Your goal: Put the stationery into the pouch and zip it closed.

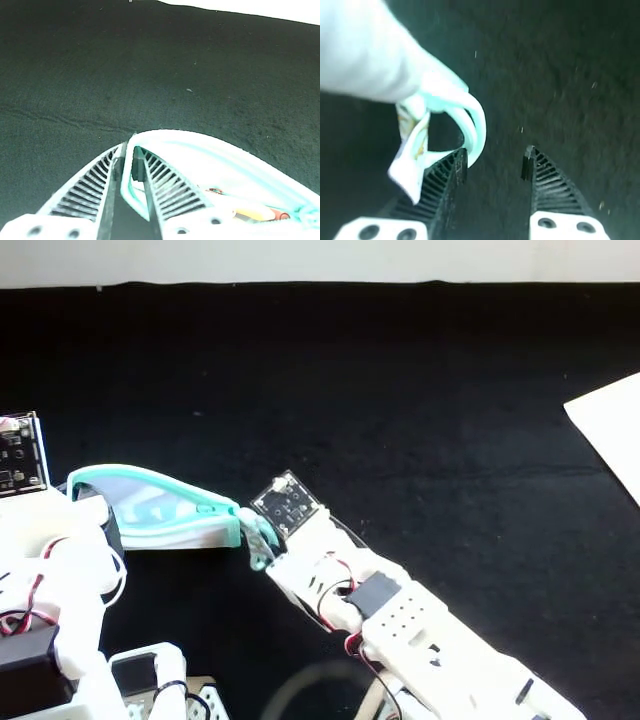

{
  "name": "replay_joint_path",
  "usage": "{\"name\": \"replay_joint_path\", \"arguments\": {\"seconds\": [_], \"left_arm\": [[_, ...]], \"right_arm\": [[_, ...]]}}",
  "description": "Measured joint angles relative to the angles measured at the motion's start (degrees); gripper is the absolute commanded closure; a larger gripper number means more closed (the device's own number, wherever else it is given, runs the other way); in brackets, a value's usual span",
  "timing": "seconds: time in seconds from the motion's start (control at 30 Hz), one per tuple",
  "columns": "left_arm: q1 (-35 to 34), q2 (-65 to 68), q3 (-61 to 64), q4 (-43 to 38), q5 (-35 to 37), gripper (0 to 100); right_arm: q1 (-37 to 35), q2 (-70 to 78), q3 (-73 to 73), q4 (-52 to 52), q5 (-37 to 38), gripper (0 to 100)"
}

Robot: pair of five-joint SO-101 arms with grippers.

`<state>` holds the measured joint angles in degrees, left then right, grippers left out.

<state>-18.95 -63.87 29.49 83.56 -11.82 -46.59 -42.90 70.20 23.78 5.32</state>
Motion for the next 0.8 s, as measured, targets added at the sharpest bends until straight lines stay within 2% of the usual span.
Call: {"name": "replay_joint_path", "arguments": {"seconds": [0.23,0.5,0.67,0.73,0.8], "left_arm": [[0.0,0.0,0.0,0.0,0.0,99],[0.0,0.0,0.0,0.0,0.0,99],[0.0,0.0,0.0,0.0,0.0,99],[0.0,0.0,0.0,0.0,0.0,99],[0.0,0.0,0.0,0.0,0.0,99]], "right_arm": [[0.8,0.0,0.0,-3.1,6.2,80.8],[2.1,0.0,0.0,-9.8,6.6,80.8],[1.1,0.0,0.0,-10.4,6.8,80.8],[-0.1,0.0,0.0,-10.4,6.8,84.0],[-0.8,0.0,0.0,-10.4,6.8,94.7]]}}
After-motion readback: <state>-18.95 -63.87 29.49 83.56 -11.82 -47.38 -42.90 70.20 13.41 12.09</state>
